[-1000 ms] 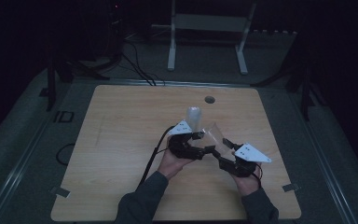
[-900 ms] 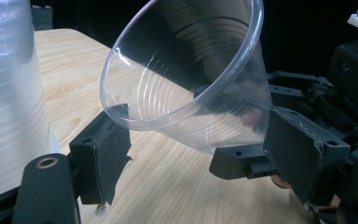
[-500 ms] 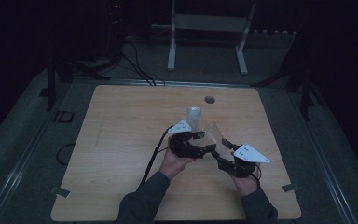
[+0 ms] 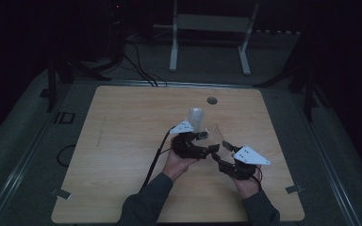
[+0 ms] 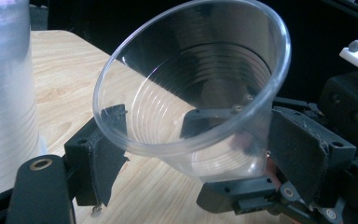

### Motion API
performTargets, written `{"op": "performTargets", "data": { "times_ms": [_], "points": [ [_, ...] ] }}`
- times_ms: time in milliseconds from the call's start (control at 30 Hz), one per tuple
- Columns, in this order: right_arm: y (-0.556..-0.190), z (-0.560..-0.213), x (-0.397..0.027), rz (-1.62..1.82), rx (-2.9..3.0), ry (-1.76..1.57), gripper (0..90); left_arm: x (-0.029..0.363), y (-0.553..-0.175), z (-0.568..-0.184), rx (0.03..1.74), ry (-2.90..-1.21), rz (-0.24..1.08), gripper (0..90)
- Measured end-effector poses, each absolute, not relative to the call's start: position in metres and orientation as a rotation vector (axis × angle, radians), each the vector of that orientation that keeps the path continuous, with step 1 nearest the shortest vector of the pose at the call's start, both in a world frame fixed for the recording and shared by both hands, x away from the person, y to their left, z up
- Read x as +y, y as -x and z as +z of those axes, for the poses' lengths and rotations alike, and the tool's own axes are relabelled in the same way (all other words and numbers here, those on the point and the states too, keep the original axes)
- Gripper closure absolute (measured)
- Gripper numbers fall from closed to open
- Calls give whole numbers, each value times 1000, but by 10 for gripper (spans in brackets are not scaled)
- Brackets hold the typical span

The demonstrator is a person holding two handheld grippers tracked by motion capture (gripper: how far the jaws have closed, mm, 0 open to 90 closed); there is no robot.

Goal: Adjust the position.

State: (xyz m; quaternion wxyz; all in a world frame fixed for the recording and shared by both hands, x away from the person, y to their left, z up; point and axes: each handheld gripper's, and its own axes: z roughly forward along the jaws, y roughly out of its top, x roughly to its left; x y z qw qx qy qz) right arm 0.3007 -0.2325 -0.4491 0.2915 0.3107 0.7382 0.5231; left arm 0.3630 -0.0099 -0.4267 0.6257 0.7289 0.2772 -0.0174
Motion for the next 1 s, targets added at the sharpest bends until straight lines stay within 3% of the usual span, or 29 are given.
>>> {"op": "performTargets", "data": {
  "times_ms": [267, 633, 1000],
  "points": [
    [-301, -450, -230, 1397, 1983, -822, 412, -10, -363, -426, 646, -1641, -32, 201],
    [-302, -450, -229, 1407, 2005, -825, 396, -10, -359, -422, 615, -1625, 2, 287],
    [-304, -447, -231, 1402, 2066, -828, 302, -3, -359, -419, 617, -1638, 62, 307]
  ]
}}
